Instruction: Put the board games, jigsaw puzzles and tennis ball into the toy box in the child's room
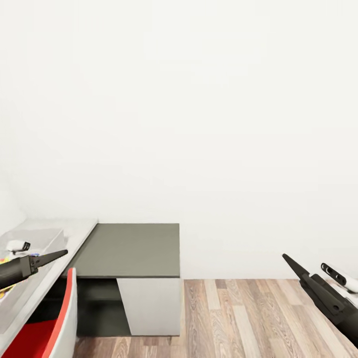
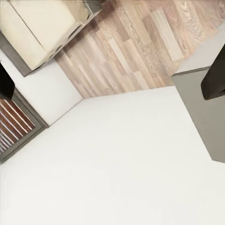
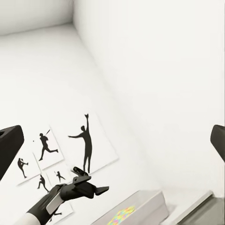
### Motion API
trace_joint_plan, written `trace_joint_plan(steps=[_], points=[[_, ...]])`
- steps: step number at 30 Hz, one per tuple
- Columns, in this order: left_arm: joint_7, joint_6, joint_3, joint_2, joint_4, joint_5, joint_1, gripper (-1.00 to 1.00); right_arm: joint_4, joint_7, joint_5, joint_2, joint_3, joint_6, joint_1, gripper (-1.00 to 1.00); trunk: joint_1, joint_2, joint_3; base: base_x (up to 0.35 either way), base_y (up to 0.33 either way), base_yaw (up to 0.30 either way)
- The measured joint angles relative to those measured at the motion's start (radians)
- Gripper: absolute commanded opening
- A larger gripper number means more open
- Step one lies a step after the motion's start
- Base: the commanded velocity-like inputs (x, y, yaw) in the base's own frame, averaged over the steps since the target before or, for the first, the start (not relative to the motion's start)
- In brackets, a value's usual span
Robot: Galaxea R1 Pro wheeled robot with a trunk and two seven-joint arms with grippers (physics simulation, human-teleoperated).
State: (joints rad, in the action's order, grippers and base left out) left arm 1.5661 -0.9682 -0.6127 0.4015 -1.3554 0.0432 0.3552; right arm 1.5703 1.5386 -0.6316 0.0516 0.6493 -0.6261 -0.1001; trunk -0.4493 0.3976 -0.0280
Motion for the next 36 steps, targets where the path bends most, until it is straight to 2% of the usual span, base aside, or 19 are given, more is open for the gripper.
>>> trace_joint_plan(steps=[8, 16, 21, 24, 26, 27, 28, 30, 32, 33, 36], points=[[0.000, 0.000, 0.011, -0.001, 0.000, 0.000, 0.000, 1.00, 0.002, -0.007, 0.003, -0.001, -0.006, 0.000, 0.000, 1.00, 0.000, 0.001, 0.011, -0.145, -0.249, -0.040], [0.000, 0.001, 0.011, -0.020, -0.001, 0.000, 0.000, 1.00, 0.002, -0.076, 0.003, 0.000, -0.007, -0.002, 0.000, 1.00, 0.000, 0.001, 0.012, -0.020, -0.035, 0.009], [0.000, 0.002, 0.011, -0.048, -0.001, -0.002, 0.000, 1.00, 0.002, -0.106, 0.002, 0.000, -0.010, -0.002, 0.000, 1.00, 0.000, 0.001, 0.012, -0.002, -0.003, 0.001], [0.000, 0.002, 0.015, -0.070, -0.001, -0.005, 0.000, 1.00, 0.001, -0.142, 0.008, 0.000, -0.031, -0.002, 0.000, 1.00, 0.000, 0.001, 0.012, 0.000, 0.000, 0.000], [0.000, 0.001, 0.035, -0.095, -0.001, -0.012, 0.000, 1.00, -0.005, -0.187, 0.018, 0.000, -0.053, -0.002, 0.000, 1.00, 0.000, 0.001, 0.012, 0.000, 0.000, 0.000], [0.000, 0.001, 0.067, -0.117, -0.001, -0.021, 0.000, 1.00, -0.016, -0.240, 0.030, 0.002, -0.072, -0.002, -0.001, 1.00, 0.000, 0.001, 0.012, 0.000, 0.000, 0.000], [-0.002, 0.000, 0.081, -0.123, -0.001, -0.025, 0.001, 1.00, -0.020, -0.260, 0.033, 0.003, -0.079, -0.002, -0.002, 1.00, 0.000, 0.001, 0.012, 0.000, 0.000, 0.000], [-0.065, -0.001, 0.114, -0.134, -0.001, -0.036, 0.001, 1.00, -0.032, -0.319, 0.041, 0.005, -0.094, -0.002, -0.003, 1.00, 0.000, 0.001, 0.012, 0.000, 0.000, 0.000], [-0.168, -0.002, 0.150, -0.141, 0.000, -0.043, 0.002, 1.00, -0.051, -0.408, 0.045, 0.008, -0.117, -0.003, -0.003, 1.00, 0.000, 0.001, 0.012, 0.000, 0.000, 0.000], [-0.196, -0.003, 0.158, -0.143, 0.000, -0.043, 0.002, 1.00, -0.058, -0.434, 0.046, 0.009, -0.123, -0.003, -0.002, 1.00, 0.000, 0.001, 0.012, 0.000, 0.000, 0.000], [-0.329, -0.004, 0.203, -0.172, 0.002, -0.046, 0.003, 1.00, -0.103, -0.593, 0.049, 0.011, -0.167, -0.003, -0.006, 1.00, 0.000, 0.001, 0.012, 0.000, 0.000, 0.000]])
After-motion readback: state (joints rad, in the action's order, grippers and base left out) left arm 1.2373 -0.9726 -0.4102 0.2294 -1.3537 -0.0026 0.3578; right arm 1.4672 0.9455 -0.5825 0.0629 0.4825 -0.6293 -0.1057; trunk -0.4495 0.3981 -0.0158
